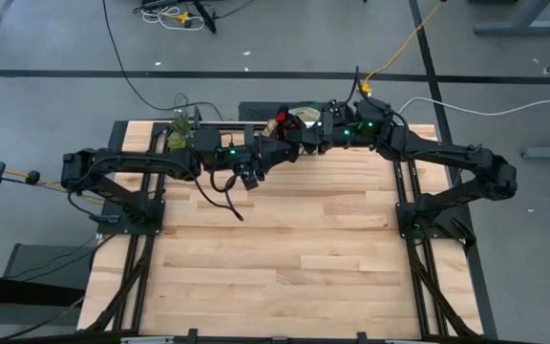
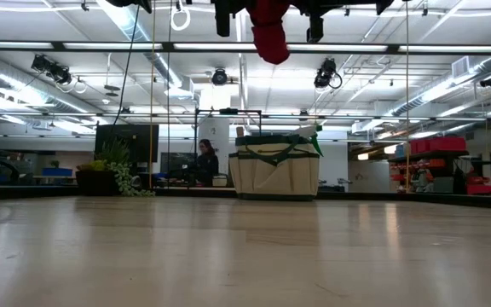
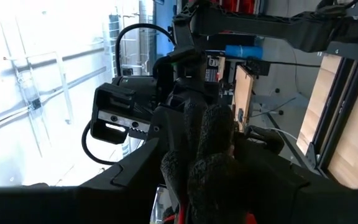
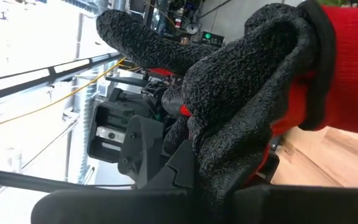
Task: Pick & Place Garden tools in Gardening bag
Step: Put the red gloves into the white gardening bag
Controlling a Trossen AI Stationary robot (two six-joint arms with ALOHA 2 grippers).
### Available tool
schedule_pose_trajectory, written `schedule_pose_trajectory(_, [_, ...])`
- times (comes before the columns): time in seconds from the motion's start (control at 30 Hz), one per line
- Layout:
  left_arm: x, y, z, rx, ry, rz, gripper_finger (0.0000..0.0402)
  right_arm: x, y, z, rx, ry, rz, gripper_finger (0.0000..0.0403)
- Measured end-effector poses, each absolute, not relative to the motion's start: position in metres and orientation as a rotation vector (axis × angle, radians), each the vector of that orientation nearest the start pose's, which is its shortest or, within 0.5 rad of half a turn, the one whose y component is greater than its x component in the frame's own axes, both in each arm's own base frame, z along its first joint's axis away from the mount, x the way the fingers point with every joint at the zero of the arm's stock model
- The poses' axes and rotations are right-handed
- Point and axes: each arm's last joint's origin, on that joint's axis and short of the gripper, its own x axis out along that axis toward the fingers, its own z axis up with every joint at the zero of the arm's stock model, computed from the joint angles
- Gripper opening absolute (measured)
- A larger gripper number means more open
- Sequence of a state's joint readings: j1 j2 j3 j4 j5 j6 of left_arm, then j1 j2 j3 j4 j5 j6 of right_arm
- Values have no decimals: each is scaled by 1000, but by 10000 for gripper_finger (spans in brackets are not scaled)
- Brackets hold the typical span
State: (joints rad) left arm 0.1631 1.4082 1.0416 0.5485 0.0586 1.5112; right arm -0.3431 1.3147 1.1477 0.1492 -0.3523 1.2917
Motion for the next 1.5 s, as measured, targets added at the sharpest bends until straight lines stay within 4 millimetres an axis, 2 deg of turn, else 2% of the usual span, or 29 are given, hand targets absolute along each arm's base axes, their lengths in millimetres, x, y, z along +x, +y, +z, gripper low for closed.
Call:
schedule_pose_trajectory(0.53, [326, 50, 339, 1515, -40, 165, 210, 299, -95, 364, 1331, 53, 16, 9])
schedule_pose_trajectory(1.07, [326, 49, 338, 1514, -33, 163, 208, 299, -93, 365, 1352, 97, 91, 9])
schedule_pose_trajectory(1.5, [327, 44, 338, 1514, -41, 153, 127, 299, -92, 366, 1358, 115, 114, 9])
